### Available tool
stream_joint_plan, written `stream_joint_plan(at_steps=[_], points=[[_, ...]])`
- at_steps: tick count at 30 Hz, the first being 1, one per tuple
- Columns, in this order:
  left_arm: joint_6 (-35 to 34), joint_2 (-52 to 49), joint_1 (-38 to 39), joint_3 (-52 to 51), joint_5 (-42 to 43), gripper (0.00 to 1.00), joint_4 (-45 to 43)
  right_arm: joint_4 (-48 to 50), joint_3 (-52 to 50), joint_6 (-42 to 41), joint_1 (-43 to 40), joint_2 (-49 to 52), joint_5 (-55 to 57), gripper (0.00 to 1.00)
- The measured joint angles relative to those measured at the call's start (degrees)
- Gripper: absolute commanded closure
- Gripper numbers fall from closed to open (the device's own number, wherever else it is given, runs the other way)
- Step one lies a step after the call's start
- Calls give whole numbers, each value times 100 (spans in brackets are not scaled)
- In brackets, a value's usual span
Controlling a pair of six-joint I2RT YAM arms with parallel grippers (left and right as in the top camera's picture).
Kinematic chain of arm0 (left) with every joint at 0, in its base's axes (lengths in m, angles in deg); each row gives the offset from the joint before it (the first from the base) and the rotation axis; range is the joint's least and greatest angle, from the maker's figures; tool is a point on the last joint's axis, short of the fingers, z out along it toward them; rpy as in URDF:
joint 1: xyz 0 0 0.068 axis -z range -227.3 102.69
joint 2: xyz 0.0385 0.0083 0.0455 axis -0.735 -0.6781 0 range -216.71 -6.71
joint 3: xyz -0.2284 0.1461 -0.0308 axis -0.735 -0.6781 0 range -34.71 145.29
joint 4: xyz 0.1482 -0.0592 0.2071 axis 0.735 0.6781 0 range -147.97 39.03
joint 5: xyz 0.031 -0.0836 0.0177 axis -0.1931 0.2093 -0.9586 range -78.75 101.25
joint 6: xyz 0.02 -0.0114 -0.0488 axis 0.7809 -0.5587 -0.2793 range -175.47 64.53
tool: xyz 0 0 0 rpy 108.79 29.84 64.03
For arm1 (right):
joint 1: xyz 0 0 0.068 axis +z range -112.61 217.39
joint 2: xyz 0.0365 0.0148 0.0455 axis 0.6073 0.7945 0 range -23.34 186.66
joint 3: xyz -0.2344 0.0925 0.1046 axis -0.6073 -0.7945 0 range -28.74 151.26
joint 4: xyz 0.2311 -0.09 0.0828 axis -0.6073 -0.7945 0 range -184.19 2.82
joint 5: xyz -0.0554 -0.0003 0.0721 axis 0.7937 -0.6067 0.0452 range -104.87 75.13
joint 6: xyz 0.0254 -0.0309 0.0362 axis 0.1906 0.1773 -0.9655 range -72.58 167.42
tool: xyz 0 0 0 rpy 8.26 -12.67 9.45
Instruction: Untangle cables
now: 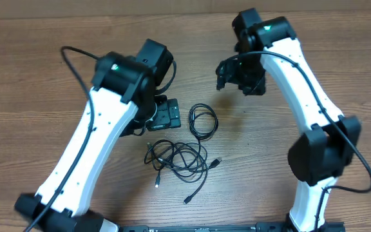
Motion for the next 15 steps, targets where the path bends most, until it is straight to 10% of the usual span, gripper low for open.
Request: stream_joint_plan(at_steps=[15], points=[[-17, -275, -586, -15, -61, 0, 7, 74, -68, 175, 234, 1217, -63, 37]])
